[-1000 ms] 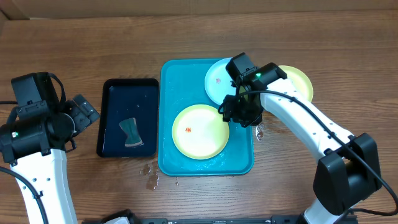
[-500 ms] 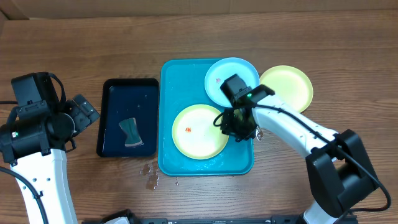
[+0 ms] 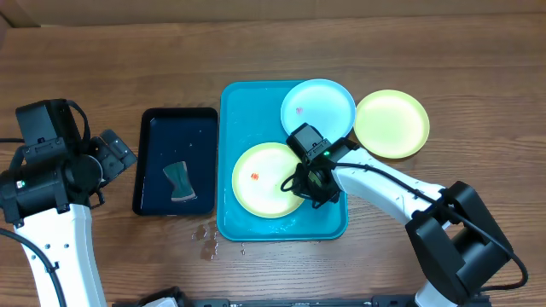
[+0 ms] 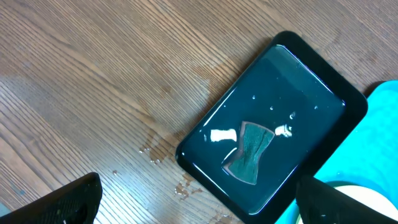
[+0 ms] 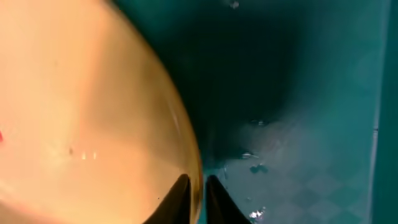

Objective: Clean dirty plates on tray and stack at the side
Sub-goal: 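Move the right gripper to the second yellow plate and grip its rim, then reach the left gripper to the black tray and grasp the sponge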

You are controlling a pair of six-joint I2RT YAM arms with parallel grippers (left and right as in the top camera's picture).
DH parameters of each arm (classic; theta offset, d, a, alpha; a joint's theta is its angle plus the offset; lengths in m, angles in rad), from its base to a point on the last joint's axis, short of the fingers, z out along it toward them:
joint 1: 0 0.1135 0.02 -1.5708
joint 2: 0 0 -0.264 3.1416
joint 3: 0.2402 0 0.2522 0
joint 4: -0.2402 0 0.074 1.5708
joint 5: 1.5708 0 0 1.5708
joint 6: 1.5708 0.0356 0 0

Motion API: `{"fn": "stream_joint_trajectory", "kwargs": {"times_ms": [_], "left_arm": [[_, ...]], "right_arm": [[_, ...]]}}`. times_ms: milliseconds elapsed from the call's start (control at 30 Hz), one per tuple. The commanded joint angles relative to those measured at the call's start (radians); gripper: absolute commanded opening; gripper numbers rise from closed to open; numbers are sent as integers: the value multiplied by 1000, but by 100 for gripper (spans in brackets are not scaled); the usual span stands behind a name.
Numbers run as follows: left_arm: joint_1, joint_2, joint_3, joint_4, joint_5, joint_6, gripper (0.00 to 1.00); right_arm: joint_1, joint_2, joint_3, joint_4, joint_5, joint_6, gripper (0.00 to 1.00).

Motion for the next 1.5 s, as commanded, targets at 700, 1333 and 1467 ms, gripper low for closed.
{"fn": "stream_joint_trajectory", "kwargs": {"times_ms": [700, 1333, 1467], "left_arm": [[3, 2, 21, 19, 32, -25, 100], [-142, 2, -190, 88, 274, 105, 37], [-179, 3, -256, 174, 272, 55, 50]], "right_arm": [[-2, -6, -3, 41, 155, -3, 4], [-1, -6, -3, 44, 155, -3, 4], [-1, -6, -3, 44, 155, -3, 4]]}}
